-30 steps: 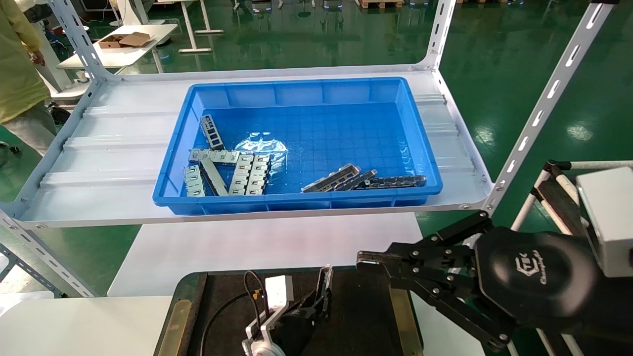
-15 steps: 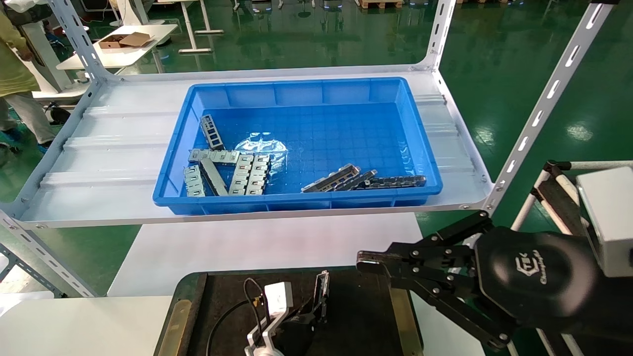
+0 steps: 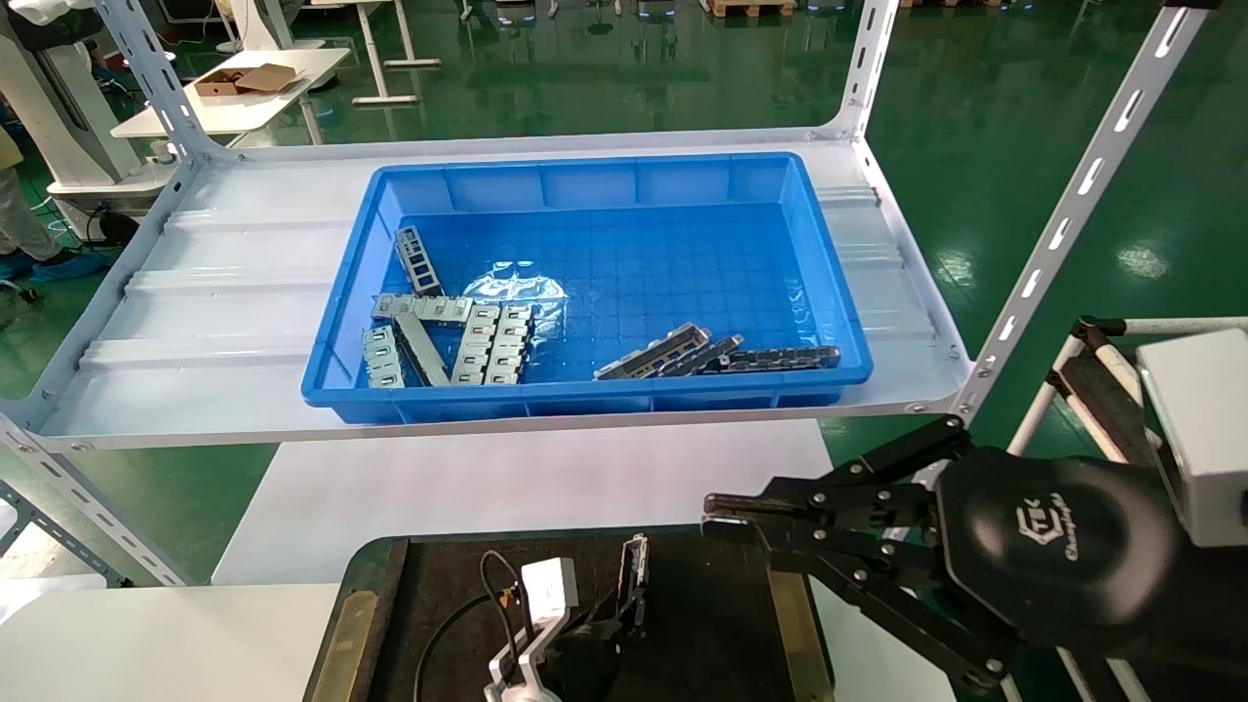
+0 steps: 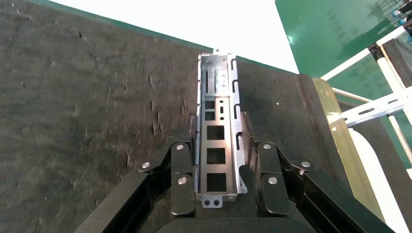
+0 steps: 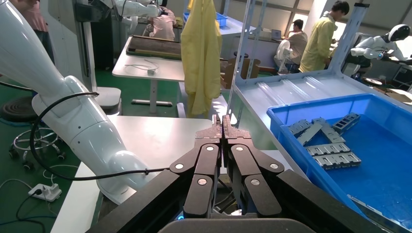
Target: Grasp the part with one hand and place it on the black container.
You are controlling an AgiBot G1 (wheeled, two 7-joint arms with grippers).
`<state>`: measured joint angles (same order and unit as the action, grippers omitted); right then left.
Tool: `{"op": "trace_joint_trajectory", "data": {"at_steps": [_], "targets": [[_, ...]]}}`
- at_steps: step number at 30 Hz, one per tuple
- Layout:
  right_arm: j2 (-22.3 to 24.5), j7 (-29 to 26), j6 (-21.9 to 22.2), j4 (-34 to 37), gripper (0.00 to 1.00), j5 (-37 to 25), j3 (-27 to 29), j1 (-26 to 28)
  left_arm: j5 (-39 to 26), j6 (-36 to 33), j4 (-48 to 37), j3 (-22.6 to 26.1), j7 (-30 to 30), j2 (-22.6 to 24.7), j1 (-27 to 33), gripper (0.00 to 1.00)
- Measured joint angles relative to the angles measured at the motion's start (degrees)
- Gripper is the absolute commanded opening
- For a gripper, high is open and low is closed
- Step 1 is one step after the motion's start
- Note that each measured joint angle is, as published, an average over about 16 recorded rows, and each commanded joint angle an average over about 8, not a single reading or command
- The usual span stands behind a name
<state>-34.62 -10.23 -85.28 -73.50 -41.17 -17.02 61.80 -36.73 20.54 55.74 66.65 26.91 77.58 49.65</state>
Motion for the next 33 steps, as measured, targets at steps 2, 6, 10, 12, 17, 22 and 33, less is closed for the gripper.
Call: {"op": "trace_joint_trajectory", "data": {"at_steps": [2,6,10,12,17,22,33], "targets": [[0.00,0.00,0.00,0.00,1.00,0.00,-0.01,0.00,-0.03,0.28,0.03,0.43,0.52,0.00,0.14,1.00],[0.01,0.01,0.01,0.00,1.00,0.01,-0.02,0.00,-0.18,0.85,0.19,1.25,1.52,0.00,0.43,1.00],[0.01,0.02,0.01,0.00,1.00,0.02,-0.03,0.01,-0.40,1.28,0.45,2.04,2.49,-0.02,0.77,1.00],[0.02,0.02,0.02,0.00,1.00,0.03,-0.04,0.01,-0.56,1.43,0.60,2.39,2.95,-0.05,0.99,1.00],[0.02,0.03,0.02,0.00,1.00,0.04,-0.05,0.01,-1.19,1.29,1.09,3.11,4.00,-0.33,1.71,1.00],[0.03,0.03,0.03,0.00,1.00,0.05,-0.07,0.02,-2.46,-0.56,1.84,3.49,4.70,-1.53,2.63,1.00],[0.04,0.05,0.04,0.00,1.00,0.07,-0.10,0.02,-7.16,-12.68,4.41,2.69,4.35,-8.30,4.94,1.00]]}}
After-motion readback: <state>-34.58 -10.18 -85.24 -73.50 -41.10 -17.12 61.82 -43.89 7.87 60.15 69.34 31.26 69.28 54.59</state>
